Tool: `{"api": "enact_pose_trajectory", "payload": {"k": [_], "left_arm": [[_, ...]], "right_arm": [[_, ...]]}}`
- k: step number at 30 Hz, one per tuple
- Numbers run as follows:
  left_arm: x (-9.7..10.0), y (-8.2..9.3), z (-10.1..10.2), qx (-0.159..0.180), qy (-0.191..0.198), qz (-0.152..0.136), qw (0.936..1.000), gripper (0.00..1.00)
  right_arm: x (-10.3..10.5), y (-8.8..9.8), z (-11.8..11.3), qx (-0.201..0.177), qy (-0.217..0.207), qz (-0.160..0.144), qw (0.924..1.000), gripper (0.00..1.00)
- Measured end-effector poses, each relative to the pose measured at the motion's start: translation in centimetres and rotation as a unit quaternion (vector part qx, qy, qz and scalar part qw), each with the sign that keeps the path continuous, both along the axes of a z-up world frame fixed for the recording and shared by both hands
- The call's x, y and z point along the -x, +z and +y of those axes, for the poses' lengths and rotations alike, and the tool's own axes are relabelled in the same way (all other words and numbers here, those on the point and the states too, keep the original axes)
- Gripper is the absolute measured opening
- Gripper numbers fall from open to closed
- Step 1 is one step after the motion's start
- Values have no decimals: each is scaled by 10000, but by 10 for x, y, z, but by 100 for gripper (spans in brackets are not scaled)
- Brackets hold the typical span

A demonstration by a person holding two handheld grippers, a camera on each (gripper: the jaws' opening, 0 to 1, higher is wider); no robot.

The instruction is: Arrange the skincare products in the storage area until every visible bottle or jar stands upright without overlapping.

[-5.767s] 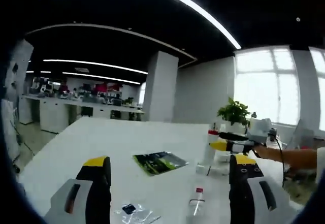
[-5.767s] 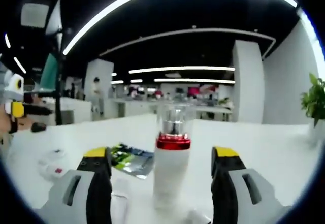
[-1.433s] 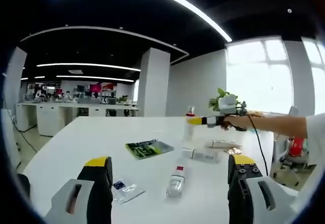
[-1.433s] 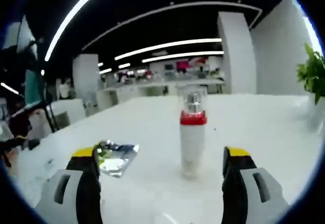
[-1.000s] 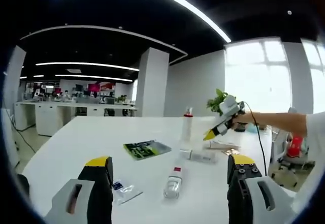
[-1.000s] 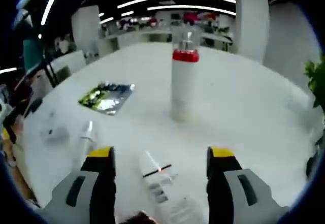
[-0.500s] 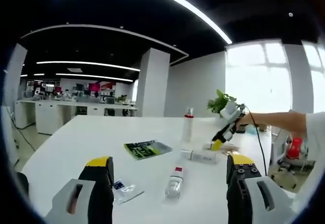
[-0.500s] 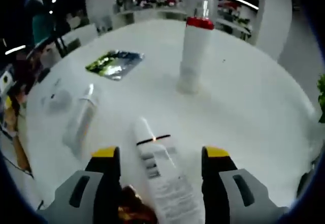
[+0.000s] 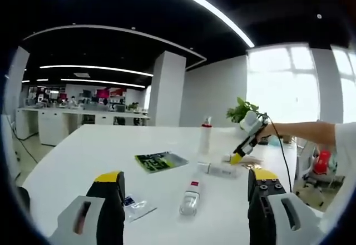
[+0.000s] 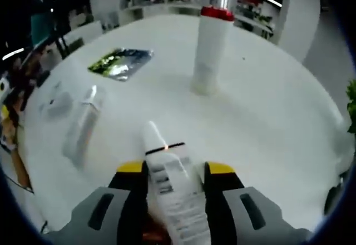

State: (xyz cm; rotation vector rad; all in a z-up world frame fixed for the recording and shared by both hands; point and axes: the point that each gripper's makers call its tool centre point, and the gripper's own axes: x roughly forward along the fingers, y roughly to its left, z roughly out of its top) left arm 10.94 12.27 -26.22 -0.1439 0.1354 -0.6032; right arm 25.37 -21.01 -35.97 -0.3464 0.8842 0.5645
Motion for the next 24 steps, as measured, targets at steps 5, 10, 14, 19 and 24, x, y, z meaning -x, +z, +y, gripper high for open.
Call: {"api": "enact_pose_trajectory", "payload": {"k": [5, 10, 14, 19, 24], "left_arm": [[0, 0, 3, 58, 22, 5, 10000, 94], [0, -1, 5, 69, 33, 26, 10000, 94], [1, 0, 4, 74, 11, 1, 10000, 94], [-3, 1, -1, 122, -23, 51, 9999, 93], [-2, 4, -8, 157, -53, 61, 9998, 93]], "right_arm": [[5, -2, 4, 52, -146, -35, 9999, 33], [8, -3, 6, 79, -173, -12, 9998, 30], [10, -3, 9, 144, -456, -225, 9986, 28], [10, 6, 15, -68, -600, -615, 9963, 25], [1, 36, 18, -578, -814, -1354, 9857, 25]]}}
